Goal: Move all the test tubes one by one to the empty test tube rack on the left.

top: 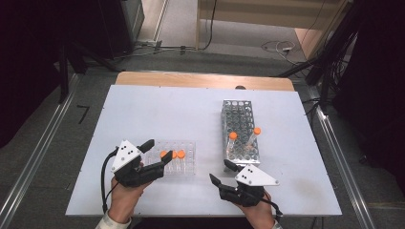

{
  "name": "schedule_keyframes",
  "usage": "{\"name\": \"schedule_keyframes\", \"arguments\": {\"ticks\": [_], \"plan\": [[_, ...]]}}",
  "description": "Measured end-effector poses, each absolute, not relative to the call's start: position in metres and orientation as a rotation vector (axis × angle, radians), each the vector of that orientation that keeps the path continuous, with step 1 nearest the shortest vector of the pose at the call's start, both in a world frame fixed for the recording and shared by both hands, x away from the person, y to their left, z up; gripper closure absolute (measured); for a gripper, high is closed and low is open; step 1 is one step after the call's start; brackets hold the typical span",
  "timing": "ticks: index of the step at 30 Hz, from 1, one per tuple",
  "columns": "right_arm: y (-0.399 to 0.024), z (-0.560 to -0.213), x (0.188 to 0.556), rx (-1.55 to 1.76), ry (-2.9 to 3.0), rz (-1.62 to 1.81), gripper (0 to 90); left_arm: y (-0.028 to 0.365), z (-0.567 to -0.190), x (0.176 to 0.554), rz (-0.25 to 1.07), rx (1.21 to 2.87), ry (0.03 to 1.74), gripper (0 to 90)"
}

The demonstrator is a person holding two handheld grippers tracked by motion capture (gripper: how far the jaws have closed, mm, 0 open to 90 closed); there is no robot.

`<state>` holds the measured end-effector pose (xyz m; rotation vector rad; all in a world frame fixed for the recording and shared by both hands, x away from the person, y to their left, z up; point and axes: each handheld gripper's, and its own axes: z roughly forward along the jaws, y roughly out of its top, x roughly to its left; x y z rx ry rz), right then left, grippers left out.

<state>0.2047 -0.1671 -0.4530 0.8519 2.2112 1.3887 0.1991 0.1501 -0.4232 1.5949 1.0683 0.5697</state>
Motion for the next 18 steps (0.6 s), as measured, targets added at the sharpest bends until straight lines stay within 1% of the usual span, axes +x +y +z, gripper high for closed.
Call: {"name": "schedule_keyframes", "arguments": {"ticks": [18], "plan": [[-0.204, -0.451, 0.232, 1.000, 2.080, 1.333, 36.2, 0.148, -0.421, 0.197, 0.564, 1.591, 1.040, 25.1]]}}
